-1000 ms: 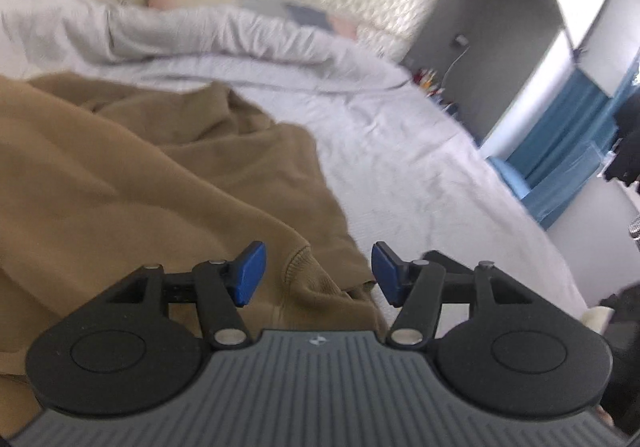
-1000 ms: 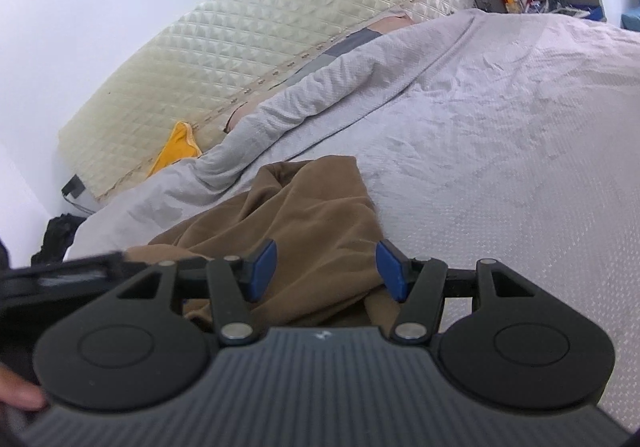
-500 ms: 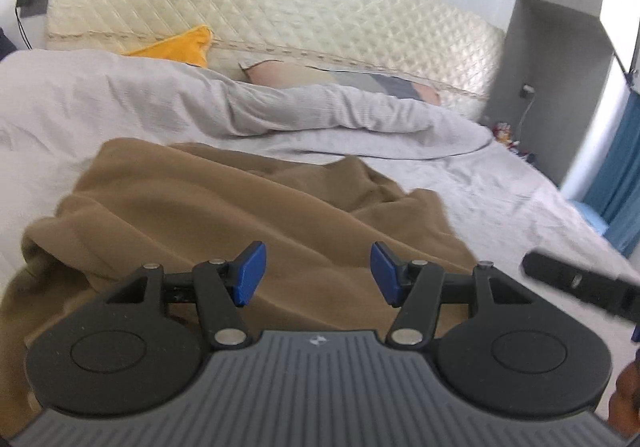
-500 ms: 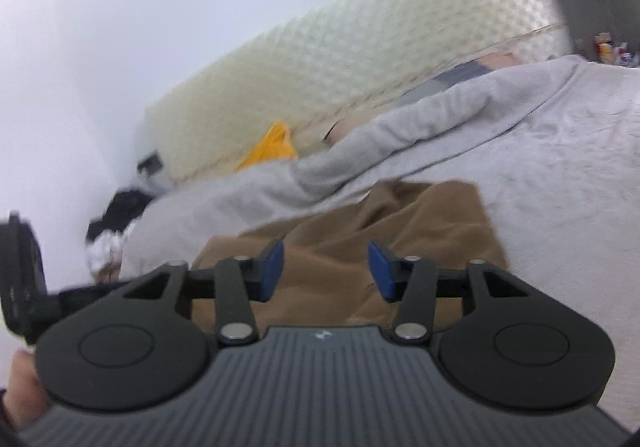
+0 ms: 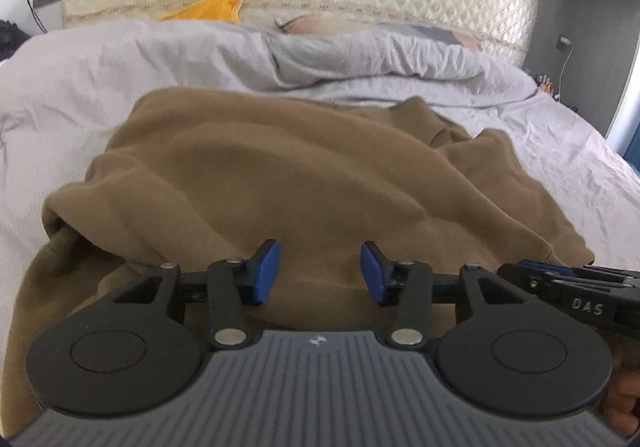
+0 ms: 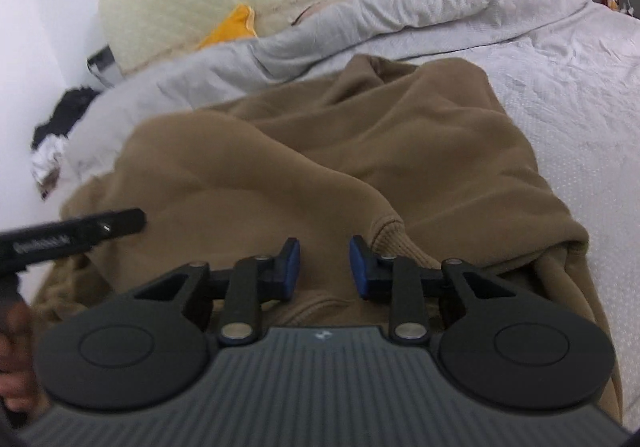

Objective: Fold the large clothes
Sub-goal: 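Bring both open grippers to the hoodie hem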

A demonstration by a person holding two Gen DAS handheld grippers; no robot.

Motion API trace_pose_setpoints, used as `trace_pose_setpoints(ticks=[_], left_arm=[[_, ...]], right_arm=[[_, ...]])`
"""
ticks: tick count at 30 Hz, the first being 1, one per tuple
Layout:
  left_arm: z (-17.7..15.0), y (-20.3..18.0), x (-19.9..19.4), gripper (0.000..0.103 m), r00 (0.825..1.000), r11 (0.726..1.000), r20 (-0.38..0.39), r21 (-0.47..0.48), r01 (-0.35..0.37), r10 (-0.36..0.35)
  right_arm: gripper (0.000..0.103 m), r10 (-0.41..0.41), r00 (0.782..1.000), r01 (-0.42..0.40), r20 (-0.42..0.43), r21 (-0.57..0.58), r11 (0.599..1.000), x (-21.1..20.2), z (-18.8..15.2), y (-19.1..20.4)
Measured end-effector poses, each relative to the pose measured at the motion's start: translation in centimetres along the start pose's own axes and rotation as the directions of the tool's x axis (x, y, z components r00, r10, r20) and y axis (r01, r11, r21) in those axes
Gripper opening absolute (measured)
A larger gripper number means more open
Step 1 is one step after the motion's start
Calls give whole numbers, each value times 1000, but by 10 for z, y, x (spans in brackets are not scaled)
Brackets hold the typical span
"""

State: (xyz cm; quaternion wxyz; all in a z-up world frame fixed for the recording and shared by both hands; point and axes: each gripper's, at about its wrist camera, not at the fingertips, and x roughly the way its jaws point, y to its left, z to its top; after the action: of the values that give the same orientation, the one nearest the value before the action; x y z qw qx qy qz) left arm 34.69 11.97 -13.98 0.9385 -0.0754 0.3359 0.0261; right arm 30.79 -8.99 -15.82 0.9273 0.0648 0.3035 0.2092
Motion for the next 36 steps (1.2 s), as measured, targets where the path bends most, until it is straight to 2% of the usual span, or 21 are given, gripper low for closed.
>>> trace_pose_setpoints(ticks=[5,10,15,17,21,24,31,36], left_arm=[[-5,0,18,51,998,999,-50,-43,-28,26],[-5,-9,14,51,997,996,-30,-62,-70,69],[-5,-18,-6,52,993,993,0,-22,-120,120],[-5,-18,-17,52,994,993,4,-48,-107,107],[-12,-20,-43,53,994,993,25,-57,-105,106],[-19,-24,-63,53,997,995,22,-67,-78,79],[-38,-33,-117,53,997,996,60,-78,-45,50],[-54,-33,-155,53,997,994,72,-112,-12,20]], right_arm=[[29,-18,1000,18,-2,-46,999,12,-5,4],[29,-15,1000,15,-6,-25,1000,7,-1,4],[30,1,1000,-1,3,14,1000,-6,5,2],[33,14,1000,-14,17,19,1000,-15,6,4],[34,14,999,-15,46,22,1000,-36,8,7],[34,19,998,-21,57,29,999,-55,6,8],[34,8,997,-6,73,-17,1000,-107,-7,16],[34,17,996,-18,87,4,1000,-150,-24,13]])
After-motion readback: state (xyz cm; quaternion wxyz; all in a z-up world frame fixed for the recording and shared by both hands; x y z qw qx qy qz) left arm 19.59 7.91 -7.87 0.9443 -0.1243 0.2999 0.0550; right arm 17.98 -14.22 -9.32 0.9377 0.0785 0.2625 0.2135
